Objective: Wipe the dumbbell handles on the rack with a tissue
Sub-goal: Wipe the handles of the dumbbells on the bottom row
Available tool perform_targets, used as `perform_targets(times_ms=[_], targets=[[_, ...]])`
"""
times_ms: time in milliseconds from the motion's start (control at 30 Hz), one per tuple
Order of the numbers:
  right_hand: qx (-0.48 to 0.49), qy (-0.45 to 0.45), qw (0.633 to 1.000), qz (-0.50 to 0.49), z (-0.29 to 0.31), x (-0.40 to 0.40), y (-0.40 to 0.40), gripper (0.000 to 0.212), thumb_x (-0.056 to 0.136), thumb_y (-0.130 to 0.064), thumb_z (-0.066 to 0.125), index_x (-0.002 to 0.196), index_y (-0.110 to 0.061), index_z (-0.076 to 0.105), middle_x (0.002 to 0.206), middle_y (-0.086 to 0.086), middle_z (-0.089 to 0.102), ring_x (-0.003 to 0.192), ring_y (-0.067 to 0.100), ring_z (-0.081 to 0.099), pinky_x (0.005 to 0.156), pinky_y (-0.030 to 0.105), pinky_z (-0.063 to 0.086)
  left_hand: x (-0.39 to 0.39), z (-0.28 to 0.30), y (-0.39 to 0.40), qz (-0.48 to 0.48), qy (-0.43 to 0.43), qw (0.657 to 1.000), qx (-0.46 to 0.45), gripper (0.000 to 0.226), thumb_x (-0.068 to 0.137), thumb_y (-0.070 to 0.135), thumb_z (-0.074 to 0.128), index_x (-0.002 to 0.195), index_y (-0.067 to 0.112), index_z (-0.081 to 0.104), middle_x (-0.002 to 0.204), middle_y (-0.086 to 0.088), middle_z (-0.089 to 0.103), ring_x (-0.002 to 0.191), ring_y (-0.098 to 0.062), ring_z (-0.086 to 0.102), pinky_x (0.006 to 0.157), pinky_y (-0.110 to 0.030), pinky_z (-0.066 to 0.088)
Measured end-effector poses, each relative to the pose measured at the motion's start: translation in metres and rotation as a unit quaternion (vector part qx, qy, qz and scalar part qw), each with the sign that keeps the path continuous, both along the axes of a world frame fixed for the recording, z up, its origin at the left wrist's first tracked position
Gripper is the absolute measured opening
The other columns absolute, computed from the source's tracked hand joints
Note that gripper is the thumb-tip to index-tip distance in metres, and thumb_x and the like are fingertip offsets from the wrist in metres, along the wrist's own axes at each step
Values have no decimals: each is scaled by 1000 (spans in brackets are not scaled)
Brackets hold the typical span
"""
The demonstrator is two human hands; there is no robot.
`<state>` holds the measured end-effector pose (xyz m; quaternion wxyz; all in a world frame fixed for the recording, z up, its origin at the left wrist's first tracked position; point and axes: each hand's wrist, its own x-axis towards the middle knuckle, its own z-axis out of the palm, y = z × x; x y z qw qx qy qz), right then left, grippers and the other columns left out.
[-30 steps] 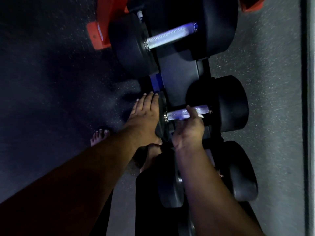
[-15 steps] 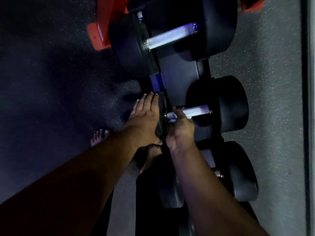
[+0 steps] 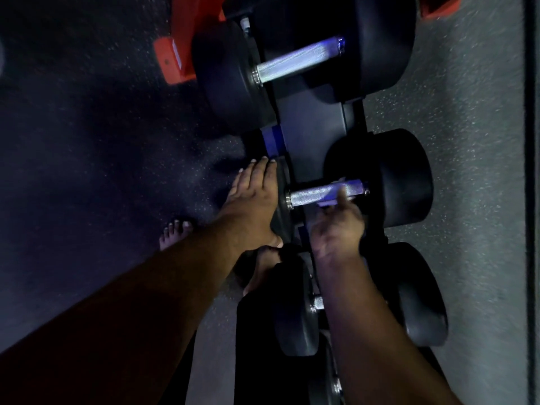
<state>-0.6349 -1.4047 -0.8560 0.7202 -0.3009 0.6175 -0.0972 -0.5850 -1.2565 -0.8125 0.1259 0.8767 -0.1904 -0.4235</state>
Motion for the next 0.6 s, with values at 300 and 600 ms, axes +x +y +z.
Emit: perform_targets(times_ms=[300,600], targets=[[-153,143,931,298,-10,-13,33,22,98,-21,60,86,-3,65,77,12,68,67,22,61,69,38,50,1,1,-1,-1,1,1000,2,155,56,57,90,156,4,-15,167,-13,-14,155,-28,-12,126,-40,-7],[-512,38,614,600,32,-14,17,52,85,7,52,133,-9,63,136,9,62,128,18,56,109,23,39,1,0,0,9,7,1000,-6,156,56,54,92,157,5,-16,167,-12,-14,155,-27,-13,125,-38,-9]])
